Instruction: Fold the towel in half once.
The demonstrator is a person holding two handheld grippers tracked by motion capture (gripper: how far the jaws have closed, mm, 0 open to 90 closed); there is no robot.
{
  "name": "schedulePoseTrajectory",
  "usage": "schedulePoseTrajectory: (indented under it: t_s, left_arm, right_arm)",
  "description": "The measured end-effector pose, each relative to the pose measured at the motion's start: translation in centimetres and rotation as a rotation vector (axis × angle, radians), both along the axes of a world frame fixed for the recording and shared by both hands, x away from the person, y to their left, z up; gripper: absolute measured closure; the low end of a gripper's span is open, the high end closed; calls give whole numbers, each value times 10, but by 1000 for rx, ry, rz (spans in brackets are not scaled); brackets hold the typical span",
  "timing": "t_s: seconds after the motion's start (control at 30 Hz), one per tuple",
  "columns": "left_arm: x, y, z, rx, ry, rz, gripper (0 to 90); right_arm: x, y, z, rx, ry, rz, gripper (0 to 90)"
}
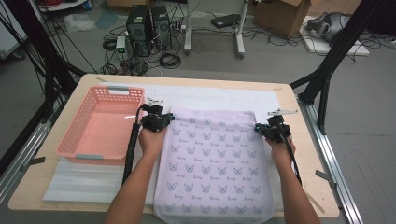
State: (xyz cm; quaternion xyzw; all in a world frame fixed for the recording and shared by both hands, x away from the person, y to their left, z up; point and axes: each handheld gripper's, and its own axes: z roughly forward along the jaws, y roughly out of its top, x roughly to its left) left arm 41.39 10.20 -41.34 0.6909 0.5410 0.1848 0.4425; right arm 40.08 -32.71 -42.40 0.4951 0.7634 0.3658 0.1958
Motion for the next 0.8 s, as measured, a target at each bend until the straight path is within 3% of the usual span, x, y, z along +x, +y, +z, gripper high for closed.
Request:
schedulePoseTrajectory:
  t_s: [0.13, 0.23, 0.33, 0.57, 0.73, 0.8]
  left_arm:
    - [7, 4, 13, -41, -35, 2, 859]
    - [13, 5, 24, -44, -52, 0, 859]
    - [13, 7, 28, -69, -65, -2, 859]
    - [3, 8, 36, -52, -67, -66, 857]
    - [-7, 10, 41, -36, -45, -113, 857]
    - [-13, 9, 44, -36, -61, -123, 857]
  right_arm:
    - [9, 1, 18, -10, -35, -2, 857]
    - [15, 1, 31, 2, -58, -9, 857]
    - [16, 2, 39, 7, -77, -6, 856]
    - [8, 0, 41, 35, -74, 16, 854]
    - [-3, -3, 41, 57, -76, 31, 853]
    - [-8, -5, 42, 63, -76, 34, 853]
